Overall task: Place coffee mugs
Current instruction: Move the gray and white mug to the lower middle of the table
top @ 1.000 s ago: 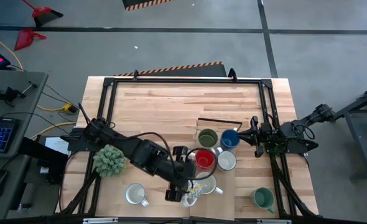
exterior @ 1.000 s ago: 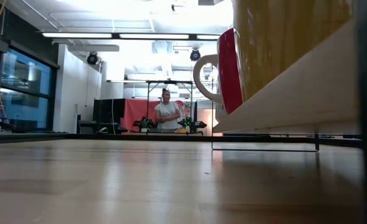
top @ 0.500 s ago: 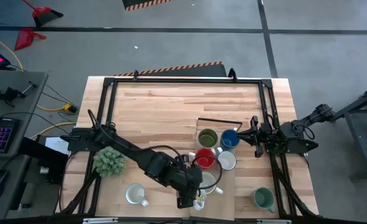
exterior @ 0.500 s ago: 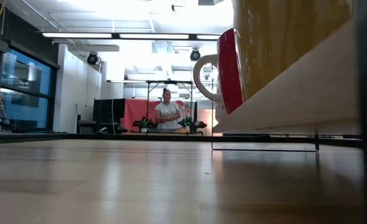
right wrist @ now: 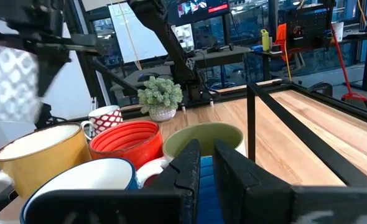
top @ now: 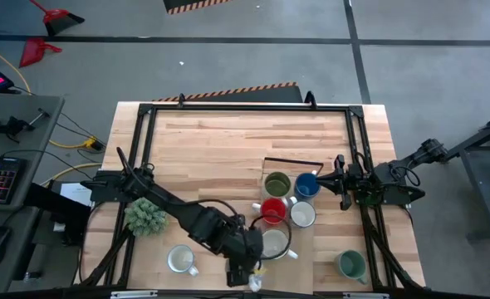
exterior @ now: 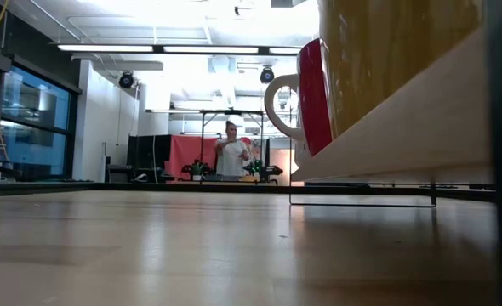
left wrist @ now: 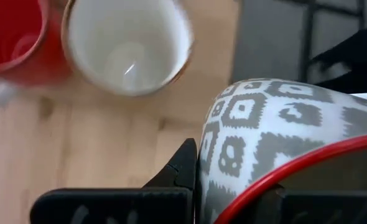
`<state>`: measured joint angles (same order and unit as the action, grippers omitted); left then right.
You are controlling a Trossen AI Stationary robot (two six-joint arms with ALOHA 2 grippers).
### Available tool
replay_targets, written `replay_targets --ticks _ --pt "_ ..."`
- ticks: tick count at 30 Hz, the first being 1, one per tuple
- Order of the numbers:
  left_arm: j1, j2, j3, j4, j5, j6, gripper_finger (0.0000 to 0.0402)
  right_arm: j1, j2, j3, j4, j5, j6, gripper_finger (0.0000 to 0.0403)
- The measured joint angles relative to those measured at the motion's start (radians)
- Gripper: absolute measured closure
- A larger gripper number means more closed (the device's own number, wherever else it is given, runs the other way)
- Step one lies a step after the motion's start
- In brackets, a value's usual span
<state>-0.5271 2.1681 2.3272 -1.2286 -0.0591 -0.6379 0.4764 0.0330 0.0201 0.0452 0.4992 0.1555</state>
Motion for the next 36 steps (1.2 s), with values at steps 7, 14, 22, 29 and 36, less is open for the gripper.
replay_targets --ticks 7,14,22,29,36 --pt "0.005 0.000 -0.006 -0.207 -0.013 -0.023 0.0394 0.000 0.000 0.000 0.000 0.000 0.000 0.0373" --pt "0.007 -0.002 -0.115 -0.168 -0.017 -0.025 0.0394 0.000 0.000 0.000 0.000 0.000 0.000 0.0373" --pt "-0.021 -0.002 -0.256 -0.091 -0.015 -0.043 0.0394 0.000 0.000 0.000 0.001 0.000 0.000 0.0373" --pt "-0.041 -0.002 -0.341 0.029 -0.029 -0.091 0.0394 0.000 0.000 0.000 0.002 0.000 0.000 0.0373" --pt "-0.057 0.000 -0.407 0.090 -0.003 -0.133 0.0394 0.000 0.000 0.000 0.003 0.000 0.000 0.0373"
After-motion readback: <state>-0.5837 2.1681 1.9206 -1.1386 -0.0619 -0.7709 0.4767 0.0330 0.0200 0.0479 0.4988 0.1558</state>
